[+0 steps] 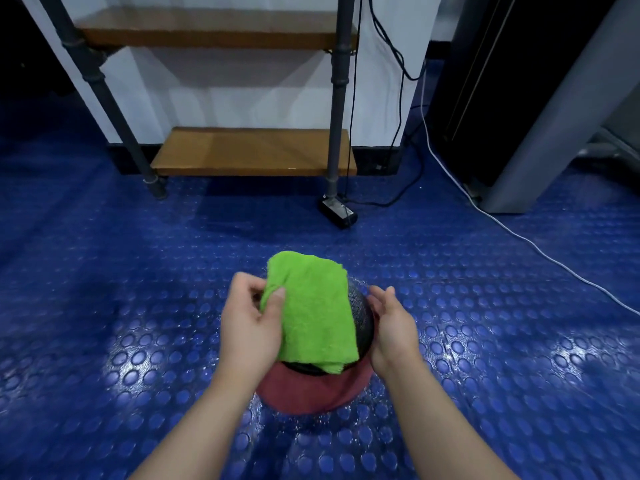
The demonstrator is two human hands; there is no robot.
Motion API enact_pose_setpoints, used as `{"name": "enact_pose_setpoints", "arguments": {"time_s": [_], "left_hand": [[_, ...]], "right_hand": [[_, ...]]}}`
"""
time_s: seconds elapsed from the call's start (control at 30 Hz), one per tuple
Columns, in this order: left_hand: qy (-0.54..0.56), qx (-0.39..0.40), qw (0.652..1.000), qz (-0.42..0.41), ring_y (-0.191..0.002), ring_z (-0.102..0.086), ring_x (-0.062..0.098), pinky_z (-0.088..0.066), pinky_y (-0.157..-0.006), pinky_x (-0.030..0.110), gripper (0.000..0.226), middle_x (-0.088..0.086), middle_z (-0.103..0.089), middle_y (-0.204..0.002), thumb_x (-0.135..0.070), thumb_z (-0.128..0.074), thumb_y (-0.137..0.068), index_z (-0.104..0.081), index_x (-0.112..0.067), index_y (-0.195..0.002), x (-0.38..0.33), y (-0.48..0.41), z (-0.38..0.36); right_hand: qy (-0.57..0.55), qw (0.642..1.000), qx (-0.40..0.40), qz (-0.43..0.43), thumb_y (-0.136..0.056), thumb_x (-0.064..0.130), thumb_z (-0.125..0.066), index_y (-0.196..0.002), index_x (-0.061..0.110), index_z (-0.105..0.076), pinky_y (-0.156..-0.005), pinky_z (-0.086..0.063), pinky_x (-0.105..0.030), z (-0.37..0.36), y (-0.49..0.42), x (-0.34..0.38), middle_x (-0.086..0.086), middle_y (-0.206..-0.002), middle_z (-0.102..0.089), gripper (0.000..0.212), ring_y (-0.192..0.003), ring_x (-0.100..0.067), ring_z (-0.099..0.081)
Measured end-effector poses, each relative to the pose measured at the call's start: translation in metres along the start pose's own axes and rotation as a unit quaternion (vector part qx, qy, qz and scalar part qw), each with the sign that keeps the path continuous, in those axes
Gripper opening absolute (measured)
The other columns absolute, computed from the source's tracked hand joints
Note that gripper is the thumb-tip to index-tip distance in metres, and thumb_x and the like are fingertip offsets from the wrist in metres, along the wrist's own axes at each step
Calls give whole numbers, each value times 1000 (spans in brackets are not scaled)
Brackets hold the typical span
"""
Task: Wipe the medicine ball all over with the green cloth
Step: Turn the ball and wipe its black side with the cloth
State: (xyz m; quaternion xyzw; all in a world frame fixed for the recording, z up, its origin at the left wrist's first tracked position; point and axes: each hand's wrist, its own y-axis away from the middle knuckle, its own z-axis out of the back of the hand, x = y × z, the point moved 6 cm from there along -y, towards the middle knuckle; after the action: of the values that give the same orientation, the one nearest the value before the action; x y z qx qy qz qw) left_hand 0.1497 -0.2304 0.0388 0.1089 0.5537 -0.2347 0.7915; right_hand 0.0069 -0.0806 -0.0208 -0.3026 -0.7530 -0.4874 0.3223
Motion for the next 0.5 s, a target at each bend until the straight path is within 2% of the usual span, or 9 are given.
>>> {"name": "enact_pose_setpoints", "arguments": {"time_s": [0.07,0.13,0.17,0.2,0.23,0.3,0.37,0.43,0.5], "left_hand": [[-1,8,1000,26,-80,-57,18,-46,-71,32,22,2,-61,-95,-11,-69,-89,-50,-23,-91,9,-4,13],[-78,17,997,-23,-104,-55,25,-45,-86,24,33,-2,-53,-122,-20,-70,-88,-51,-24,-114,4,-2,21],[-113,30,990,-75,-120,-51,25,-41,-100,28,45,-4,-47,-133,-33,-68,-89,-50,-24,-129,-3,2,20],[-143,63,980,-122,-136,-39,24,-31,-112,35,58,-6,-40,-145,-49,-62,-88,-46,-28,-139,-12,6,14],[-179,101,967,-153,-148,-23,21,-18,-118,42,68,-10,-31,-155,-64,-51,-86,-40,-35,-146,-19,11,3],[-273,159,932,-177,-152,-3,16,-5,-119,51,79,-17,-14,-162,-83,-29,-80,-26,-46,-150,-18,19,-23],[-330,163,910,-191,-152,-14,22,-16,-118,61,79,-14,-23,-161,-85,-22,-82,-32,-44,-149,-12,26,-38],[-318,134,919,-189,-147,-29,23,-30,-112,61,71,-13,-41,-153,-79,-28,-88,-47,-38,-143,-7,28,-41],[-289,105,935,-174,-144,-35,20,-34,-110,58,61,-14,-48,-148,-70,-32,-91,-55,-37,-137,-5,25,-39]], "right_hand": [[81,996,-19,27,-99,33,-41,-111,20,-60,-107,-38,-41,-1,0,-1,-3,-117,-61,26,-118,-25,-54],[192,979,-24,61,-97,34,-43,-129,24,-54,-113,-32,-43,-4,1,-6,2,-136,-52,36,-130,-21,-45],[234,969,-31,75,-98,36,-42,-138,25,-48,-114,-29,-43,-5,2,-7,4,-143,-46,42,-133,-18,-41],[270,958,-46,84,-98,40,-42,-141,26,-45,-115,-27,-43,-5,4,-7,5,-146,-42,46,-135,-17,-38],[305,946,-65,92,-97,46,-40,-142,28,-43,-114,-26,-43,-3,7,-7,5,-148,-40,49,-135,-18,-37],[358,924,-89,100,-96,54,-35,-142,31,-42,-112,-26,-43,0,13,-9,5,-149,-38,52,-135,-20,-36],[379,913,-91,120,-97,54,-32,-142,31,-41,-109,-27,-43,-1,18,-10,3,-149,-37,52,-135,-20,-36],[390,905,-96,138,-97,53,-30,-142,30,-41,-107,-28,-42,-4,20,-11,3,-148,-38,52,-134,-19,-36],[402,897,-104,150,-97,53,-30,-142,30,-42,-107,-29,-42,-6,19,-10,3,-147,-39,52,-133,-19,-38]]}}
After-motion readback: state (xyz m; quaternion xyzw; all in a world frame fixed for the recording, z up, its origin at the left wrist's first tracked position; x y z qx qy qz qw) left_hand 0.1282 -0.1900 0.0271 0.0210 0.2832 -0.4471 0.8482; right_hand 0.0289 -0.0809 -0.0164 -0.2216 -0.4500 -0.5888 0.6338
